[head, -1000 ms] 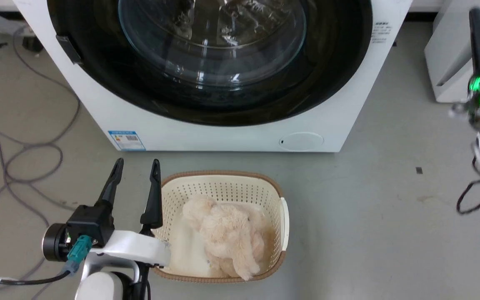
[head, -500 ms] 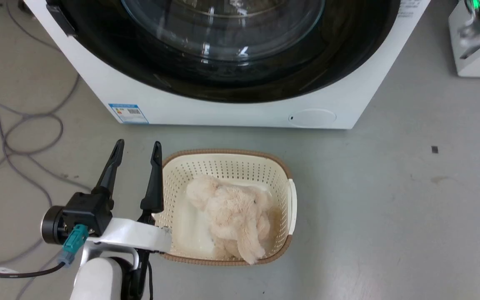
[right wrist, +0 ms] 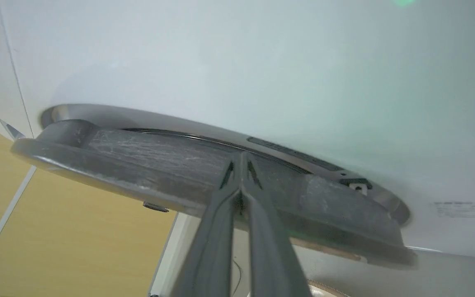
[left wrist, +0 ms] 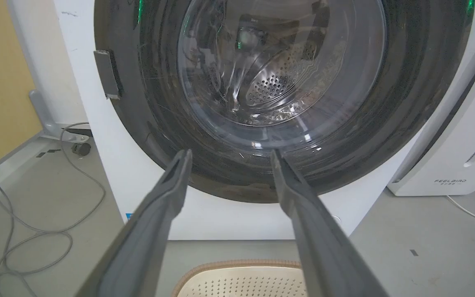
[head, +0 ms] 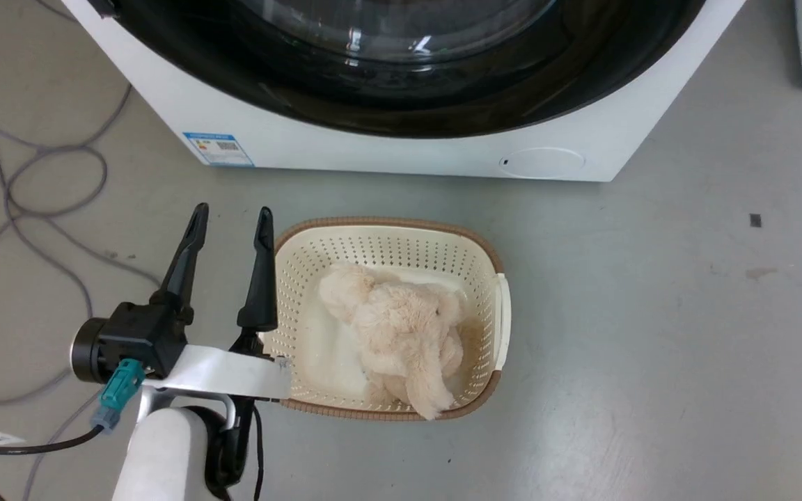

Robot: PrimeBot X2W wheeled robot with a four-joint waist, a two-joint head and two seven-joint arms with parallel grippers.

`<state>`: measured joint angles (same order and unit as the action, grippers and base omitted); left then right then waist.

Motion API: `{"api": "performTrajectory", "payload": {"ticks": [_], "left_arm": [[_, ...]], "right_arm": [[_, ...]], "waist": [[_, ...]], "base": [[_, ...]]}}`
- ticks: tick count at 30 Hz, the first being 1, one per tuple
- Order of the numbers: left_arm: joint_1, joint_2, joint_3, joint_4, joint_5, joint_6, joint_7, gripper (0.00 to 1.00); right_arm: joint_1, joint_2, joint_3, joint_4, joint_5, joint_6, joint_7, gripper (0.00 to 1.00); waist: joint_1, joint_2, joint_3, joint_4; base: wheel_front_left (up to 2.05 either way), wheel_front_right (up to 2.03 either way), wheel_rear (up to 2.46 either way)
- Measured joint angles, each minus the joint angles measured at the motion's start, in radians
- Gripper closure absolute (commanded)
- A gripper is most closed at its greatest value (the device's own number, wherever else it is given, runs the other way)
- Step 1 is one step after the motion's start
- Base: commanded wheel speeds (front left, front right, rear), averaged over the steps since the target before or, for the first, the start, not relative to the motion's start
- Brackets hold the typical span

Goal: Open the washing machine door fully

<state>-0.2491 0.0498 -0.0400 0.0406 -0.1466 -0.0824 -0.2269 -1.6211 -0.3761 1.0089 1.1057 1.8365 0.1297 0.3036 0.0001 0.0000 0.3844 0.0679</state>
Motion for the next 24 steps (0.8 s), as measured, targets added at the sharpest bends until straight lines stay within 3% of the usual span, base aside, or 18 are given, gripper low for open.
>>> {"api": "performTrajectory", "payload": {"ticks": [12,19,24], "left_arm": [[-0.019,0.0,-0.018,0.026,-0.015,0.0,-0.024,0.0],[-0.015,0.0,-0.023,0.046,-0.013,0.0,-0.03,0.0],[0.024,0.0,-0.028,0.07,0.004,0.0,-0.03,0.0]], "right_arm": [[-0.128,0.003,0.17,0.122,0.199,0.0,0.204,1.0],[-0.107,-0.025,0.184,0.095,0.235,0.0,0.272,1.0],[-0.007,-0.041,0.19,0.017,0.252,0.0,0.322,1.0]], "waist": [[0.0,0.0,0.019,0.017],[0.0,0.0,-0.022,0.015],[-0.0001,0.0,-0.075,0.007]], "base": [[0.0,0.0,0.0],[0.0,0.0,0.0],[0.0,0.0,0.0]]}}
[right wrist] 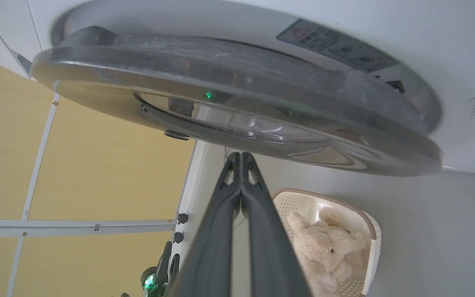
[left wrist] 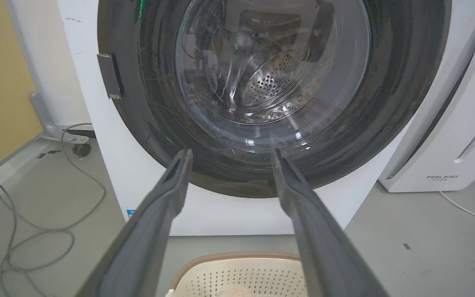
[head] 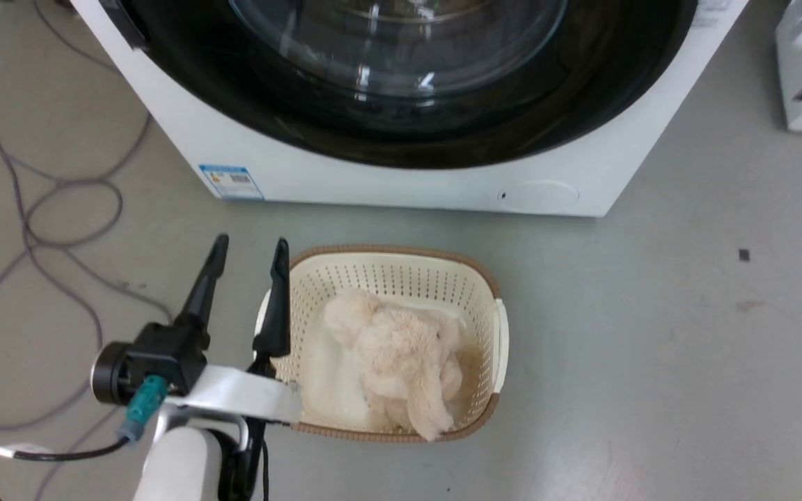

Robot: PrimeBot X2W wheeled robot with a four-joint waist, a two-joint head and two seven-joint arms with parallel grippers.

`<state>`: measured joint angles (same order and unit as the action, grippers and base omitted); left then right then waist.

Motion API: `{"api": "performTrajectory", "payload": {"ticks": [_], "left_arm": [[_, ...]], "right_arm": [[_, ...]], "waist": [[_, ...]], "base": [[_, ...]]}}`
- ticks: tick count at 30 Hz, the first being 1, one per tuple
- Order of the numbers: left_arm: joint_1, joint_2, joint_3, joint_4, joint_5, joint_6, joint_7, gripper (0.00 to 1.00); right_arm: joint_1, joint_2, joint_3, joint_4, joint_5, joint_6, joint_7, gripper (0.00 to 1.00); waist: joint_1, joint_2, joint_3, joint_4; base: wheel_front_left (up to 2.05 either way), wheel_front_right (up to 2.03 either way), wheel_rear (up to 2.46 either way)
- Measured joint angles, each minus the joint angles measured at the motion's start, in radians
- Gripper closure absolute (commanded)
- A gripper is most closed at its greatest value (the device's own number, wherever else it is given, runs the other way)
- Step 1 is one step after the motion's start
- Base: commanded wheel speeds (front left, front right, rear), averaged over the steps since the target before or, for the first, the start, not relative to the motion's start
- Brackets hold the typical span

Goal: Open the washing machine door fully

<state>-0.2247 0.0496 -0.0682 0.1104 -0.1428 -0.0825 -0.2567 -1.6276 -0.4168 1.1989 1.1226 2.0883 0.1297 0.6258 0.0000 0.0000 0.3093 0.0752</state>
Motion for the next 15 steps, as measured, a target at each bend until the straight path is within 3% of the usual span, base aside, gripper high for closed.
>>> {"api": "performTrajectory", "payload": {"ticks": [4,14,15], "left_arm": [[0.02,0.0,-0.005,0.015,0.009,-0.001,0.0,0.0],[0.023,0.0,-0.015,0.031,0.009,-0.002,0.0,0.0],[0.023,0.0,-0.017,0.03,0.009,-0.001,0.0,0.0]], "right_arm": [[0.055,-0.01,0.002,-0.055,0.012,0.0,0.005,1.0],[0.086,-0.067,-0.063,-0.098,0.077,0.0,-0.16,1.0],[0.086,-0.081,-0.083,-0.095,0.093,0.0,-0.218,1.0]], "waist": [[0.0,0.0,-0.03,-0.005],[-0.0001,0.0,-0.045,-0.004],[-0.0001,0.0,-0.042,-0.003]], "base": [[0.0,0.0,0.0],[0.0,0.0,0.0],[0.0,0.0,0.0]]}}
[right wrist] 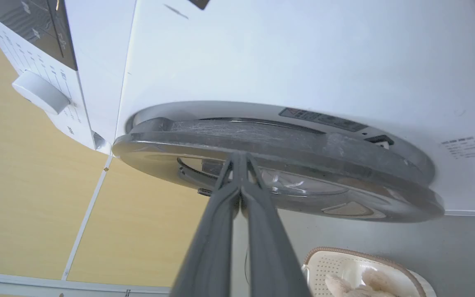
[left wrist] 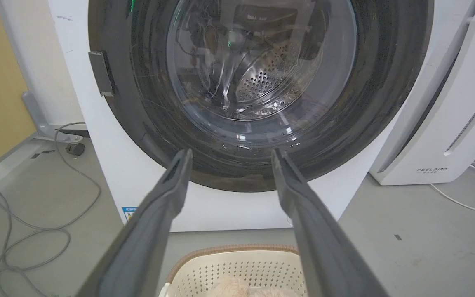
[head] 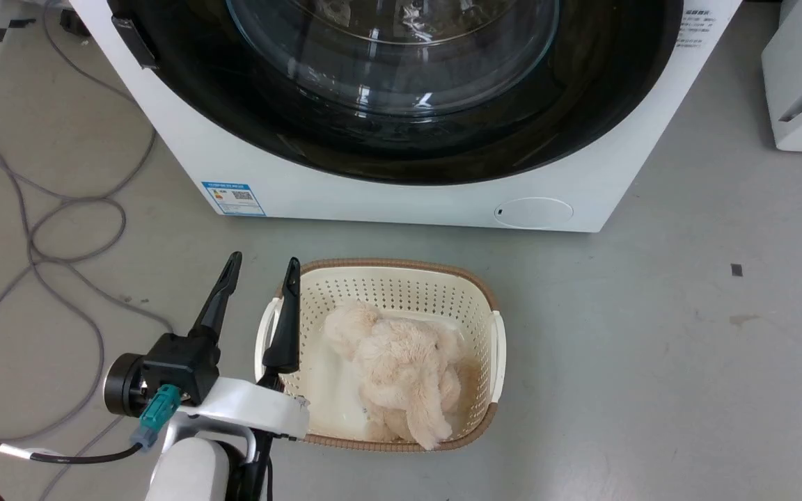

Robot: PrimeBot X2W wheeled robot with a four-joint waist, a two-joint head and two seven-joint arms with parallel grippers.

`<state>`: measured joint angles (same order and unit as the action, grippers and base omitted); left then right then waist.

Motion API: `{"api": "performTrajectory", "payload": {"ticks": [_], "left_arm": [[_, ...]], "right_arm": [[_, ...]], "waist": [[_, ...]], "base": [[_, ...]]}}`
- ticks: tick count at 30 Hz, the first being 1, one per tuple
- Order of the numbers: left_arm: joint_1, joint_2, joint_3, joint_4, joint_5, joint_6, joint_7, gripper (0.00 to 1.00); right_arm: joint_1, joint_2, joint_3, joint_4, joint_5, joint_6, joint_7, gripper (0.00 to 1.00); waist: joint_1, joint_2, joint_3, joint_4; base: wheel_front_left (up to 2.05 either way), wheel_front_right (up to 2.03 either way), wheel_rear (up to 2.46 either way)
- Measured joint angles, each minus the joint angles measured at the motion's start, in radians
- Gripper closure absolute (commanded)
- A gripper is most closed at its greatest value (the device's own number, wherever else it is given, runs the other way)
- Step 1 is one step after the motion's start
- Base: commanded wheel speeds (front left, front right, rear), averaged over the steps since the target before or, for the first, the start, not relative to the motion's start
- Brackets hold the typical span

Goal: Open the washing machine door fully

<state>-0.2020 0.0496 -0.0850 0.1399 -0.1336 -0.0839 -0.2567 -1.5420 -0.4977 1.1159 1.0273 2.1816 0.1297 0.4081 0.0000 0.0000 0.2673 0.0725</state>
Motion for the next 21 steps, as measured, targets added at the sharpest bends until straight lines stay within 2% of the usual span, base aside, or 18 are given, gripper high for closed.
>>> {"api": "performTrajectory", "payload": {"ticks": [8,21], "left_arm": [[-0.003,0.0,0.0,-0.012,0.0,0.0,0.0,0.0],[-0.028,0.0,0.006,-0.019,0.01,-0.004,-0.001,0.0]], "right_arm": [[-0.004,0.006,-0.003,0.01,0.036,0.0,-0.06,1.0],[-0.071,0.062,0.08,0.077,0.034,0.0,-0.086,1.0]], "waist": [[0.0,0.0,0.034,0.007],[0.0001,0.0,0.099,0.024]], "base": [[0.0,0.0,0.0],[0.0,0.0,0.0]]}}
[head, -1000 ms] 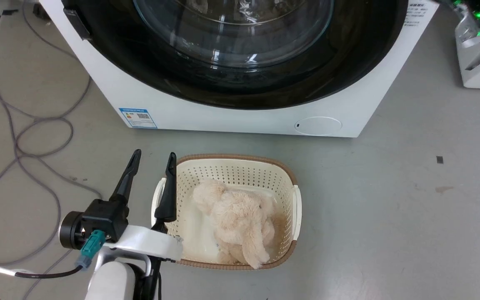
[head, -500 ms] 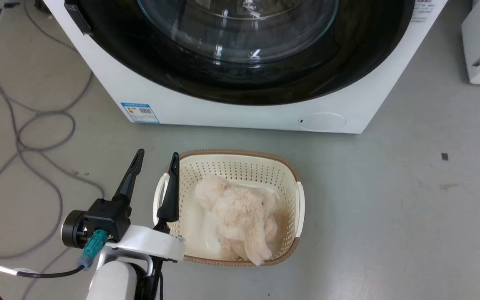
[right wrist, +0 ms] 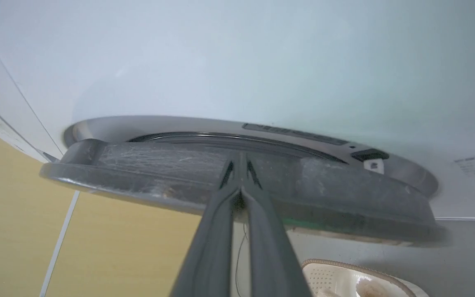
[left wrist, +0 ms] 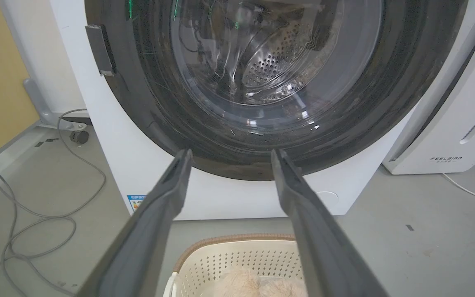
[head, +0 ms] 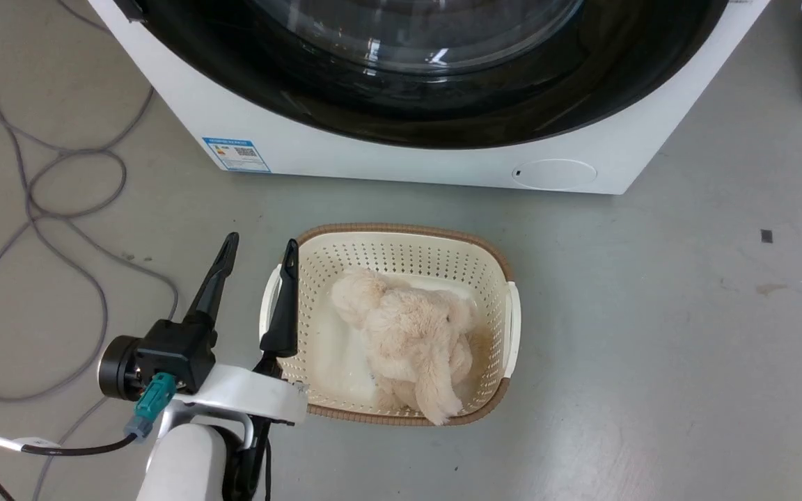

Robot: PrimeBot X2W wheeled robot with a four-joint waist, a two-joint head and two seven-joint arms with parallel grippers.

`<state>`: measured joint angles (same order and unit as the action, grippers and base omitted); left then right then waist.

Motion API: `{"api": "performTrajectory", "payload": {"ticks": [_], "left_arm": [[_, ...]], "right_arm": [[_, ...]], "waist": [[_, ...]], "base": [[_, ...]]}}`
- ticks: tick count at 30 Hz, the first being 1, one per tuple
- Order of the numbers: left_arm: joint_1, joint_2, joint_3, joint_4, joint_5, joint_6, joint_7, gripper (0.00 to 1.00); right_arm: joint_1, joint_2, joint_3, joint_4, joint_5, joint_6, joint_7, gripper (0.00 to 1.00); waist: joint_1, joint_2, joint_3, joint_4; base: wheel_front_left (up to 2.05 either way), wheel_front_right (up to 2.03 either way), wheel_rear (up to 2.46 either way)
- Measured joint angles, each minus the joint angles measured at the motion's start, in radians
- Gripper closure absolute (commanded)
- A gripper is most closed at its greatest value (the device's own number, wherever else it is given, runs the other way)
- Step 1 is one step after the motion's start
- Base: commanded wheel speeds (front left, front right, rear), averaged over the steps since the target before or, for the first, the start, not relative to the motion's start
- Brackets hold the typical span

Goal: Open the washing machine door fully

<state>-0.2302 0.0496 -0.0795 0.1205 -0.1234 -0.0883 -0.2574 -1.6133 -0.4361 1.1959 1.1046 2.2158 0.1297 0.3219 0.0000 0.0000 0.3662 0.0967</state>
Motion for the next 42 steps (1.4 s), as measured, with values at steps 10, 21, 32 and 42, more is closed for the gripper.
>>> {"api": "performTrajectory", "payload": {"ticks": [10,21,32,42], "left_arm": [[-0.001,0.0,-0.005,0.005,-0.002,0.002,0.0,0.0],[-0.004,0.0,-0.008,0.029,-0.002,0.007,0.0,0.0],[0.051,0.001,-0.002,0.061,0.018,0.007,0.0,0.0],[0.111,0.002,-0.003,0.092,0.036,0.013,0.0,0.0]], "right_arm": [[-0.026,0.03,0.047,0.051,-0.024,0.0,0.102,1.0],[0.011,0.052,0.066,0.004,-0.026,0.0,0.22,1.0],[0.147,-0.002,0.071,-0.181,-0.011,0.0,0.244,1.0],[0.318,-0.026,0.076,-0.382,0.001,0.0,0.238,1.0]], "waist": [[0.0,0.0,0.004,0.001],[0.0,0.0,-0.035,-0.002],[-0.0001,0.0,-0.148,-0.001],[-0.0002,0.0,-0.26,0.009]], "base": [[0.0,0.0,0.0],[0.0,0.0,0.0],[0.0,0.0,0.0],[0.0,0.0,0.0]]}}
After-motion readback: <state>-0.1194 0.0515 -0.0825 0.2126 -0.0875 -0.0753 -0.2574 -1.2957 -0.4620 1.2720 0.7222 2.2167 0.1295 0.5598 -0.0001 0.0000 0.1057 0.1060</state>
